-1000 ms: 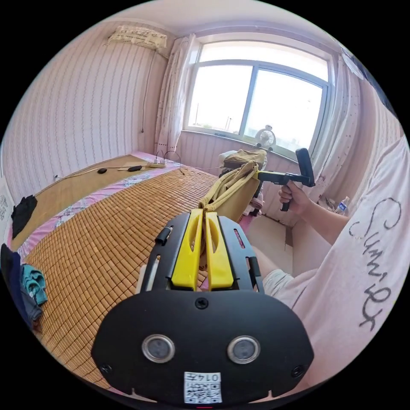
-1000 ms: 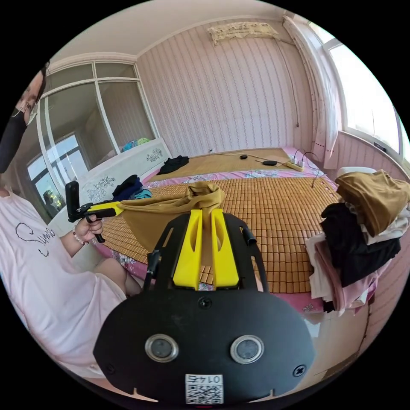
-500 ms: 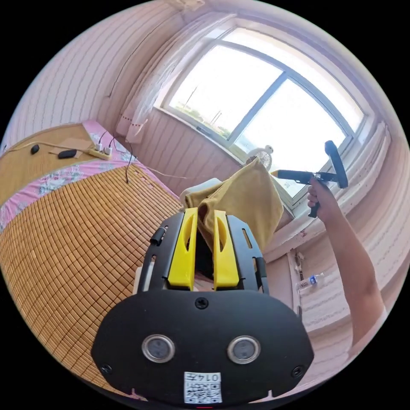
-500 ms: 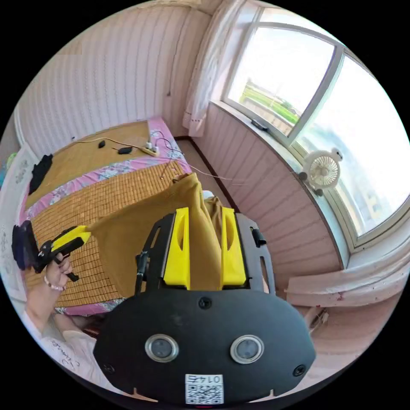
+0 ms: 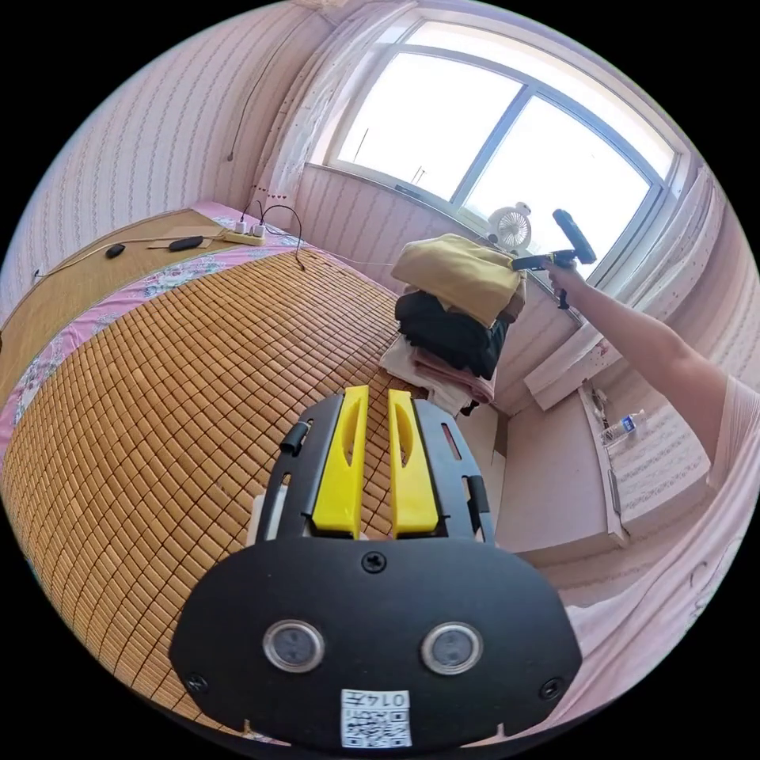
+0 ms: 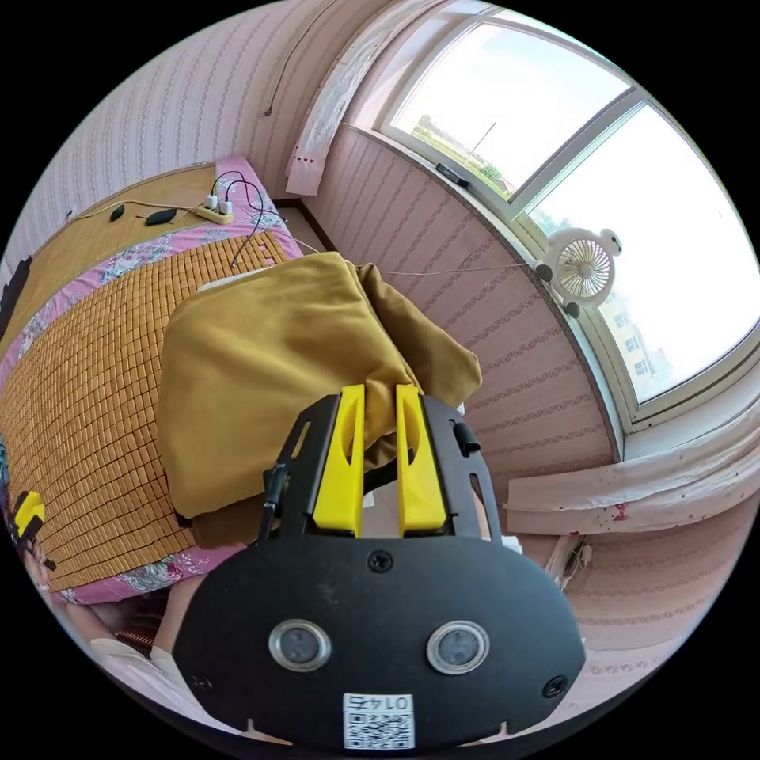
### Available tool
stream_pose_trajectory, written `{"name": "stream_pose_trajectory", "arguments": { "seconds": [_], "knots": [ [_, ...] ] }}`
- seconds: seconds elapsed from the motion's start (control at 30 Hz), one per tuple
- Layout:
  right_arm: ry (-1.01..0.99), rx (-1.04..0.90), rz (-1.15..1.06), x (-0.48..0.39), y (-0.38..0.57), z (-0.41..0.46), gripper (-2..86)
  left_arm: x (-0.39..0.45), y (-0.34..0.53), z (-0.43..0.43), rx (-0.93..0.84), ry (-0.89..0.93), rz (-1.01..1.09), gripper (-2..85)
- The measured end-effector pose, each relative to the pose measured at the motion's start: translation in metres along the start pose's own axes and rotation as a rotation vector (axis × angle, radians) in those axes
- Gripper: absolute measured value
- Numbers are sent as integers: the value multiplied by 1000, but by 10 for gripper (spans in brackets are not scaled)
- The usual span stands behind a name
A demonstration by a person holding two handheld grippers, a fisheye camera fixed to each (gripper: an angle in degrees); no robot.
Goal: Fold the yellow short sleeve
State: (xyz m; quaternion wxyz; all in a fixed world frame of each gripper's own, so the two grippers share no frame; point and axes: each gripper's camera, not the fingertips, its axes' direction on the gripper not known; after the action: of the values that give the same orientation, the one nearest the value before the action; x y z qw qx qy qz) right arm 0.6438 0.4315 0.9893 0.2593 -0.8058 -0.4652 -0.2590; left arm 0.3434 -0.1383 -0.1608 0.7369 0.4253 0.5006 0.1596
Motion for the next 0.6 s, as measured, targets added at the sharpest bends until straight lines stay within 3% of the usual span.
{"name": "stream_pose_trajectory", "arguments": {
  "seconds": [0.17,0.37,0.53,0.6],
  "knots": [
    [-135,121,51,34,19,-47,83,14,59,-82,12,-134,63,55],
    [-391,316,-93,5,112,-114,96,17,132,-186,54,-354,-15,60],
    [-445,257,-218,-56,185,-119,97,8,198,-274,149,-446,-180,63],
    [-555,207,-215,-79,203,-121,98,6,222,-308,184,-478,-225,63]
  ]
}}
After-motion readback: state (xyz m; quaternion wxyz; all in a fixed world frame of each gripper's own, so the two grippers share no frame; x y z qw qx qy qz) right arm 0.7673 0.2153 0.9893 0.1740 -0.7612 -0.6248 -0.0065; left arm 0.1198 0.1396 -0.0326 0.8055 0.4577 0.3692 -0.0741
